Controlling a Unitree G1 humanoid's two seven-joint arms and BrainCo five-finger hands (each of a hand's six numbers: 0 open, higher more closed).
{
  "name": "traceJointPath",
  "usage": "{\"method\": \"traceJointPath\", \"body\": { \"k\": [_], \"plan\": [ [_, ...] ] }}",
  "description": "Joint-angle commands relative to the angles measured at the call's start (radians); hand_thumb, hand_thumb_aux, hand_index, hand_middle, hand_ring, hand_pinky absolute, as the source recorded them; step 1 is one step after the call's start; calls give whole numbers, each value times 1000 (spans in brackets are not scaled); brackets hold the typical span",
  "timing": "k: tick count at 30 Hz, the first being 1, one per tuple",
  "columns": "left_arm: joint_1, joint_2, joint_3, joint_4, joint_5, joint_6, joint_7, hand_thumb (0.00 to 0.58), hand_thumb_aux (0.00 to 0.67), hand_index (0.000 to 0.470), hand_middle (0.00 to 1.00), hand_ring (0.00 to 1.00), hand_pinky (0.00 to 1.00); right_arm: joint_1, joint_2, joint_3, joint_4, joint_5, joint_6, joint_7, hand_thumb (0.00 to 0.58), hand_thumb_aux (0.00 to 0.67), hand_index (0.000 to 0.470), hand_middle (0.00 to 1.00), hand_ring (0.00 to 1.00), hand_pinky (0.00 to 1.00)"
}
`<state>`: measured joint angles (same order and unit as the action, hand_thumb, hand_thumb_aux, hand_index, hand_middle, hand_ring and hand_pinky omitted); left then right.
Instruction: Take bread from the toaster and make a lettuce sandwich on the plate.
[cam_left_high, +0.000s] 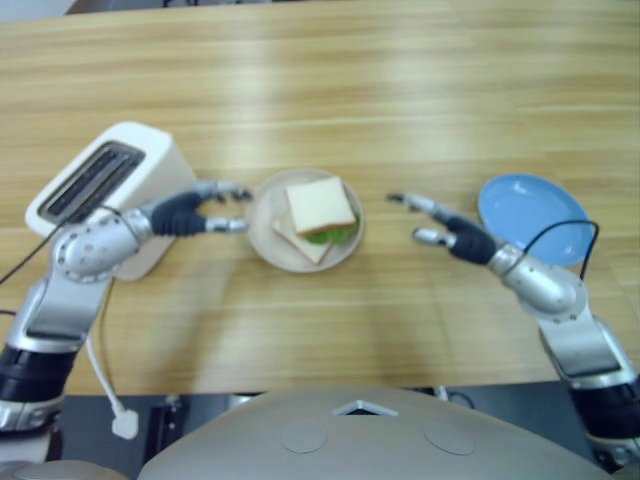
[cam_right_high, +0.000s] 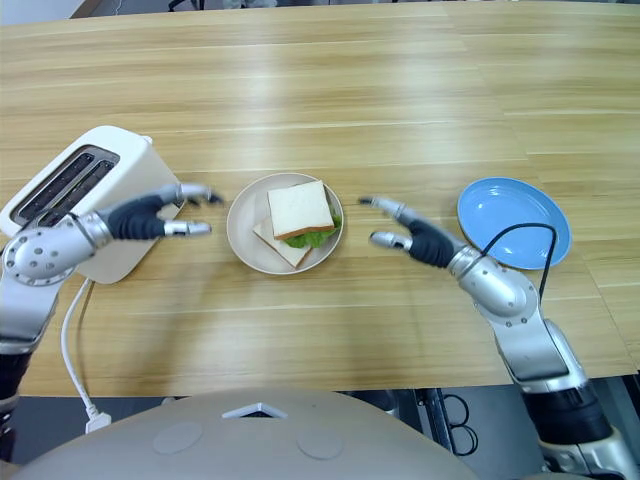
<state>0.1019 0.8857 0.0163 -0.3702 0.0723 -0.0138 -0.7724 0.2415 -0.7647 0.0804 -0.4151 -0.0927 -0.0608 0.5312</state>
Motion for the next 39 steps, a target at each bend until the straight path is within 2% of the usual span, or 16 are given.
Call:
{"method": "traceJointPath", "body": {
  "k": [1, 3, 9, 12, 16, 20, 24, 27, 35, 39],
  "plan": [
    [51, 61, -42, 1, 27, 29, -83, 580, 670, 460, 1000, 1000, 1000, 18, -28, 42, -56, -55, 49, 68, 580, 670, 460, 1000, 1000, 1000],
    [57, 66, -84, 10, 52, 31, -103, 580, 670, 460, 1000, 1000, 1000, 12, -23, 74, -66, -78, 66, 86, 580, 670, 460, 1000, 1000, 1000],
    [11, 50, -283, 80, 213, 34, -166, 580, 670, 460, 1000, 1000, 1000, -75, 62, 288, -38, -209, 116, 149, 580, 670, 460, 1000, 1000, 1000],
    [-47, 13, -379, 153, 320, 15, -154, 580, 670, 460, 1000, 1000, 1000, -122, 127, 394, 29, -275, 109, 159, 580, 670, 460, 1000, 1000, 1000],
    [-154, -68, -472, 250, 419, -28, -126, 580, 670, 460, 1000, 1000, 1000, -217, 217, 464, 182, -373, 107, 107, 580, 670, 460, 1000, 1000, 1000],
    [-284, -152, -544, 420, 538, -47, -60, 580, 670, 460, 1000, 1000, 1000, -309, 277, 469, 330, -410, 81, 48, 580, 670, 460, 1000, 1000, 1000],
    [-397, -232, -554, 560, 605, -45, 51, 580, 670, 460, 1000, 1000, 1000, -413, 328, 443, 493, -444, 58, -63, 580, 670, 460, 1000, 1000, 1000],
    [-433, -266, -548, 613, 625, -46, 109, 580, 670, 460, 1000, 1000, 1000, -461, 351, 442, 580, -462, 32, -127, 580, 670, 460, 1000, 1000, 1000],
    [-591, -422, -513, 824, 680, 47, 376, 580, 670, 460, 1000, 1000, 1000, -627, 440, 435, 878, -602, 13, -502, 580, 670, 460, 1000, 1000, 1000],
    [-601, -449, -501, 828, 656, 54, 416, 580, 670, 460, 1000, 1000, 1000, -658, 442, 443, 933, -617, -6, -540, 580, 670, 460, 1000, 1000, 1000]
  ]
}}
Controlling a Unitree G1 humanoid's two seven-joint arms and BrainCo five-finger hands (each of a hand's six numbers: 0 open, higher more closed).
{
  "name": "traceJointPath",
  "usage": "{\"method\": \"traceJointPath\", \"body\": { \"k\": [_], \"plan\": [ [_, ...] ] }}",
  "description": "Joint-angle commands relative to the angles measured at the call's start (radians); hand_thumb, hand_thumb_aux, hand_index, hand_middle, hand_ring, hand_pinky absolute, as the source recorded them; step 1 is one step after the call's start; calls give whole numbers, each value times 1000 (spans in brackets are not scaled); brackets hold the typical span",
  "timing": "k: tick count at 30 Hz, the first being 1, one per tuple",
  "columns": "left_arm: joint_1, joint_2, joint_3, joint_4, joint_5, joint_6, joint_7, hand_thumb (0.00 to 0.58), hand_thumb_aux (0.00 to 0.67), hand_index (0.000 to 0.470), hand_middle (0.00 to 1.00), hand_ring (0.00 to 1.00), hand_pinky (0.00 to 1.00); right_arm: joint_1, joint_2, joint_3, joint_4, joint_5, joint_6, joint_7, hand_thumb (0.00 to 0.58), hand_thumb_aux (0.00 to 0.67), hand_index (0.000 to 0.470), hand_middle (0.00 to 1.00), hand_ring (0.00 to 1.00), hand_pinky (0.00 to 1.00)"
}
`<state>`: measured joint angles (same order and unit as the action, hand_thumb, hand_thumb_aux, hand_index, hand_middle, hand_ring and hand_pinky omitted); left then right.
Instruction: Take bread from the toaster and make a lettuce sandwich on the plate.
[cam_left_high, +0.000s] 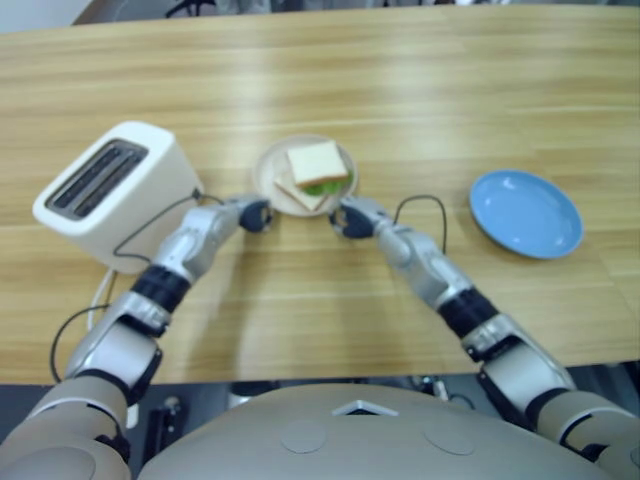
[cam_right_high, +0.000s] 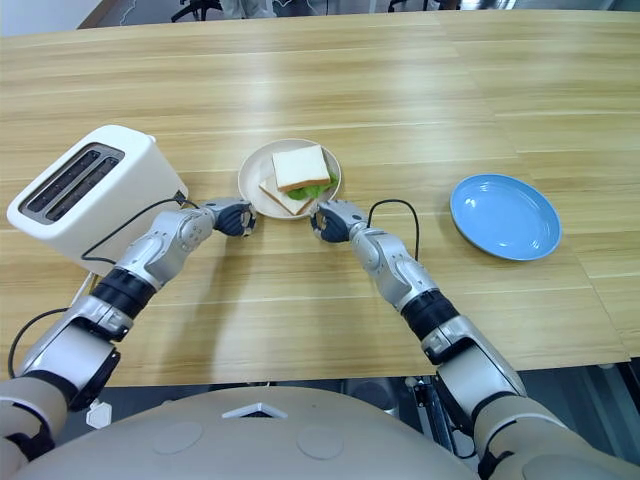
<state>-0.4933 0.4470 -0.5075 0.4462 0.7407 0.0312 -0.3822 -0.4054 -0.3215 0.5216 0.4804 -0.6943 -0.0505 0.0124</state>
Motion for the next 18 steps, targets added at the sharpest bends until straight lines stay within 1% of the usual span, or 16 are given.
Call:
{"method": "traceJointPath", "body": {
  "k": [1, 2, 3, 4, 5, 6, 7, 10, 11, 12, 14, 15, 17, 18],
  "plan": [
    [1, -13, 27, -2, -21, 10, 24, 580, 670, 460, 1000, 1000, 1000, -9, -6, 0, 33, -16, -20, -22, 580, 670, 460, 1000, 1000, 1000],
    [14, -13, 39, -30, -32, 17, 27, 578, 636, 437, 788, 788, 788, 3, -15, -4, 12, -14, -23, -17, 580, 670, 460, 1000, 1000, 1000],
    [29, -12, 58, -64, -46, 30, 27, 334, 234, 161, 0, 0, 0, 17, -24, -11, -15, -5, -27, -6, 580, 670, 460, 992, 992, 992],
    [56, -8, 85, -114, -61, 67, 15, 0, 0, 0, 0, 0, 0, 37, -31, -26, -51, 19, -32, 11, 573, 599, 411, 820, 820, 820],
    [97, -5, 130, -189, -101, 109, -5, 0, 0, 0, 0, 0, 0, 66, -38, -51, -99, 67, -34, 54, 241, 158, 108, 0, 0, 0],
    [145, -15, 184, -272, -155, 151, -20, 0, 0, 0, 0, 0, 0, 101, -43, -81, -156, 123, -32, 93, 0, 0, 0, 0, 0, 0],
    [197, -37, 243, -365, -219, 188, -29, 0, 0, 0, 0, 0, 0, 145, -44, -126, -224, 195, -25, 127, 0, 0, 0, 0, 0, 0],
    [297, -121, 374, -532, -375, 249, -12, 0, 0, 0, 0, 0, 0, 234, -23, -249, -352, 370, 0, 181, 0, 0, 0, 0, 0, 0],
    [311, -137, 395, -557, -401, 261, -7, 0, 0, 0, 0, 0, 0, 246, -17, -271, -370, 399, 7, 191, 0, 0, 0, 0, 0, 0],
    [322, -194, 459, -573, -481, 257, 23, 0, 0, 0, 0, 0, 0, 272, 10, -331, -398, 486, 24, 200, 0, 0, 0, 0, 0, 0],
    [330, -256, 528, -587, -570, 250, 56, 0, 0, 0, 0, 0, 0, 299, 42, -399, -430, 581, 50, 213, 0, 0, 0, 0, 0, 0],
    [333, -322, 576, -557, -649, 205, 88, 0, 0, 0, 0, 0, 0, 322, 88, -474, -425, 666, 31, 184, 0, 0, 0, 0, 0, 0],
    [329, -404, 629, -493, -747, 134, 125, 0, 0, 0, 0, 0, 0, 344, 156, -567, -397, 766, -2, 141, 0, 0, 0, 0, 0, 0],
    [319, -440, 655, -449, -785, 96, 143, 0, 0, 0, 0, 0, 0, 349, 189, -593, -373, 800, -23, 131, 0, 0, 0, 0, 0, 0]
  ]
}}
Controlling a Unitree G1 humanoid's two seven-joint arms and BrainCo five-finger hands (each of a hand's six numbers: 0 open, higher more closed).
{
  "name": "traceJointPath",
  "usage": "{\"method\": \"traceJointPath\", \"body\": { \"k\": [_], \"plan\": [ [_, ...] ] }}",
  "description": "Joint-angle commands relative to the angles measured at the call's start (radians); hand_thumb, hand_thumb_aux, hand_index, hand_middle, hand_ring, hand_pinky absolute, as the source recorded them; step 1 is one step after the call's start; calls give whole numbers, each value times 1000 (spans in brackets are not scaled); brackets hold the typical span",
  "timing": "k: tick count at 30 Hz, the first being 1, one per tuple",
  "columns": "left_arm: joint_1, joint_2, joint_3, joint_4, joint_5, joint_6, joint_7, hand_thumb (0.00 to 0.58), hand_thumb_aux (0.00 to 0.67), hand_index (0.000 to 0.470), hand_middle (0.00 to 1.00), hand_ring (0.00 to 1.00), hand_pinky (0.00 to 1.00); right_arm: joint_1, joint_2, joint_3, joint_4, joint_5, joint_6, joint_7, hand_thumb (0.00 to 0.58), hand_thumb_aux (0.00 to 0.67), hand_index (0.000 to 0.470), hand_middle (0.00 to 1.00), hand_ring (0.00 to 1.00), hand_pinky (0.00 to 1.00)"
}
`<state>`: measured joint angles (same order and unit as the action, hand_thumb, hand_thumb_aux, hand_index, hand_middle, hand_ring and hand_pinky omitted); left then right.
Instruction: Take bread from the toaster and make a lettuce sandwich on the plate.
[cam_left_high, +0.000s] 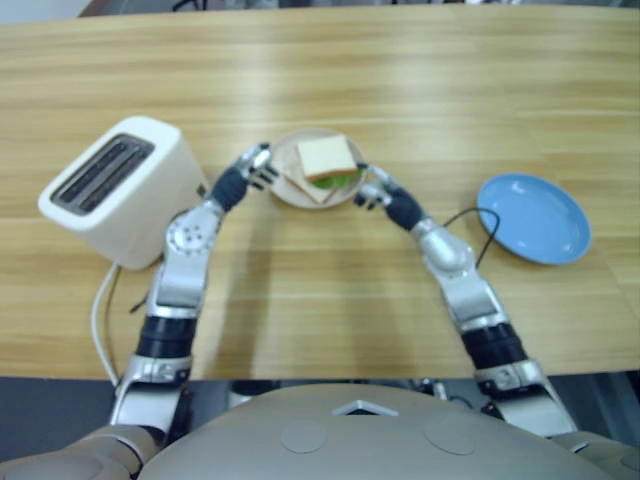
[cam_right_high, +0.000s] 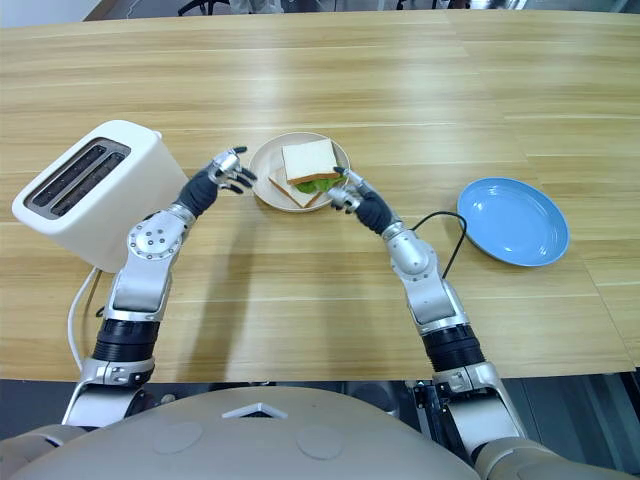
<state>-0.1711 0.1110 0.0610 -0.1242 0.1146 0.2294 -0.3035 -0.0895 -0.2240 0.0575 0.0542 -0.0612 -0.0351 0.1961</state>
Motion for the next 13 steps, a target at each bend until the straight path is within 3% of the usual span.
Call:
{"method": "traceJointPath", "body": {
  "k": [1, 13],
  "plan": [
    [-11, -121, 100, 152, -177, -127, 73, 0, 0, 0, 0, 0, 0, 31, 111, -140, 71, 179, -51, -51, 0, 0, 0, 0, 0, 0],
    [-46, -143, 114, 510, -216, -444, 122, 0, 0, 0, 0, 0, 0, -29, 204, -193, 346, 152, -298, -159, 0, 0, 0, 0, 0, 0]
  ]
}}
